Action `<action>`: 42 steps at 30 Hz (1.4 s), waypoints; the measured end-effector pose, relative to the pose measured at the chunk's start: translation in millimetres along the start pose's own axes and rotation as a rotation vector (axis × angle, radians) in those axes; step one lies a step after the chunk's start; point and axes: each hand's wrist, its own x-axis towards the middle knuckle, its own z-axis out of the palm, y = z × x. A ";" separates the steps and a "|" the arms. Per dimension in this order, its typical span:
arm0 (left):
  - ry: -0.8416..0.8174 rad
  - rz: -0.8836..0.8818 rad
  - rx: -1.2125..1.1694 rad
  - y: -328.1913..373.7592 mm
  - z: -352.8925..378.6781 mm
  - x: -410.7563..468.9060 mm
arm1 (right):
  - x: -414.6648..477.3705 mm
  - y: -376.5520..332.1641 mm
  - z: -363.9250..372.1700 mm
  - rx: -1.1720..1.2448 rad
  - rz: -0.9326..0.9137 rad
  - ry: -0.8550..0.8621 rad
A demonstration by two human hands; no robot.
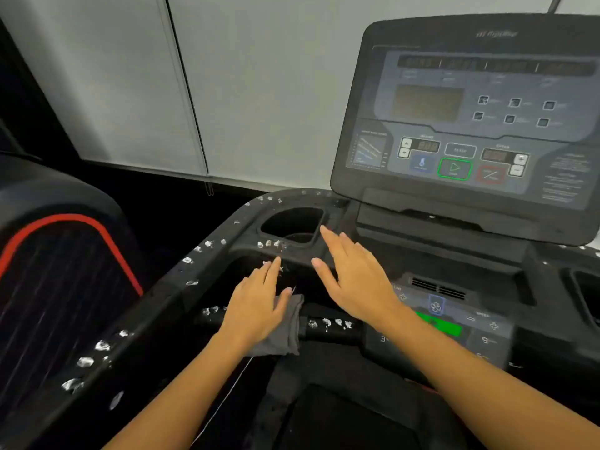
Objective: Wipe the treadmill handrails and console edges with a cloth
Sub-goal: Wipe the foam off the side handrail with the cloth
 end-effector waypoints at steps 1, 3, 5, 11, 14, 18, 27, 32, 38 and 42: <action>-0.026 -0.017 -0.011 -4.1 3.8 -3.4 | 0.4 -1.1 5.7 0.010 -0.007 -0.018; -0.037 -0.037 -0.039 -9.3 10.5 -11.6 | 2.1 -2.5 17.7 0.010 -0.016 -0.102; -0.058 -0.071 -0.061 -13.9 15.8 -20.1 | 1.8 -5.0 31.1 0.024 -0.028 -0.203; -0.061 -0.084 -0.078 -26.2 21.5 -31.5 | 3.9 -11.2 63.7 -0.001 -0.148 -0.339; -0.070 -0.091 -0.069 -30.0 21.4 -32.0 | 6.8 -14.3 73.9 -0.031 -0.159 -0.399; -0.068 -0.102 -0.068 -33.2 18.1 -33.5 | 9.7 -17.0 81.4 -0.078 -0.188 -0.514; -0.079 -0.111 -0.060 -36.9 13.9 -33.7 | 9.2 -25.9 91.0 -0.146 -0.227 -0.528; -0.043 -0.093 -0.093 -37.2 13.0 -33.4 | 7.5 -26.5 91.8 -0.093 -0.226 -0.386; -0.039 -0.082 -0.210 -36.9 7.3 -23.2 | 8.6 -23.9 75.1 0.126 -0.137 -0.266; -0.053 -0.037 -0.469 -26.4 -6.7 -9.1 | 6.8 -17.8 51.0 0.413 0.059 -0.218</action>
